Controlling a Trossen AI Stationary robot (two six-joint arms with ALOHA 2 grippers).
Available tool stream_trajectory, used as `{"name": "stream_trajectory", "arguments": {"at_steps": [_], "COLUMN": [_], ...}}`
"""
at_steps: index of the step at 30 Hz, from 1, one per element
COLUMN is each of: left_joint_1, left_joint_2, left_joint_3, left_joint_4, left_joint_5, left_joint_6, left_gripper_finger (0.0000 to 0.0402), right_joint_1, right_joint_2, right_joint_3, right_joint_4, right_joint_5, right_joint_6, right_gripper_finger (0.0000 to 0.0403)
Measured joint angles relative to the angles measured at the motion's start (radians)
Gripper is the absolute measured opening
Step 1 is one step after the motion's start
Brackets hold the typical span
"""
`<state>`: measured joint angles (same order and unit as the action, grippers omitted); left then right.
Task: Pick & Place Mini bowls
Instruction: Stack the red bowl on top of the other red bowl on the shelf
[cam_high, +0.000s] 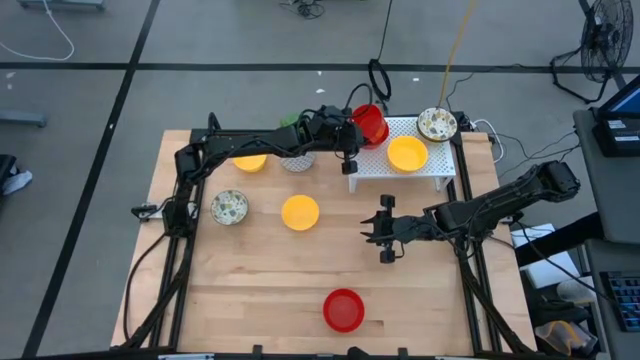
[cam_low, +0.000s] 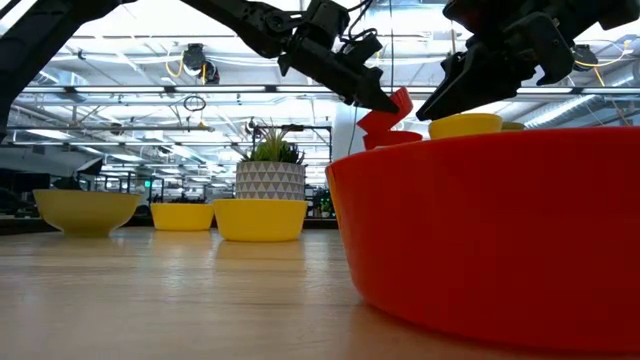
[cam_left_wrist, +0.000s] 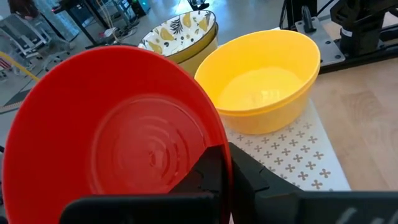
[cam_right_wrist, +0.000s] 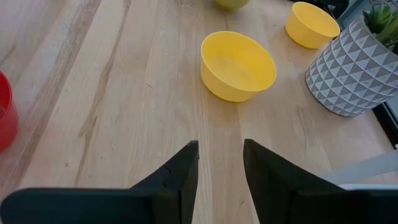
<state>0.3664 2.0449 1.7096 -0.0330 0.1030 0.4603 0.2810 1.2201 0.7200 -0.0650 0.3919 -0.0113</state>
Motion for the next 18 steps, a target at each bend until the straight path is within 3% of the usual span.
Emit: {"name": "stream_trajectory", "arguments": {"at_steps": [12,18], "left_joint_1": [0.002,0.002], "left_joint_2": [0.0,0.0], "left_joint_3": [0.0,0.0], "left_joint_4": [0.0,0.0], "left_joint_5": [-0.004,-0.108], "left_joint_6": [0.001,0.0], "left_gripper_finger": [0.0014,0.0024], "right_joint_1": [0.0,0.0], "right_joint_2": [0.0,0.0], "right_joint_3": [0.0,0.0], "right_joint_4": [0.0,0.0], "right_joint_5": [0.0,0.0], "right_joint_6": [0.0,0.0], "right_gripper_finger": [0.0114,0.0114]}}
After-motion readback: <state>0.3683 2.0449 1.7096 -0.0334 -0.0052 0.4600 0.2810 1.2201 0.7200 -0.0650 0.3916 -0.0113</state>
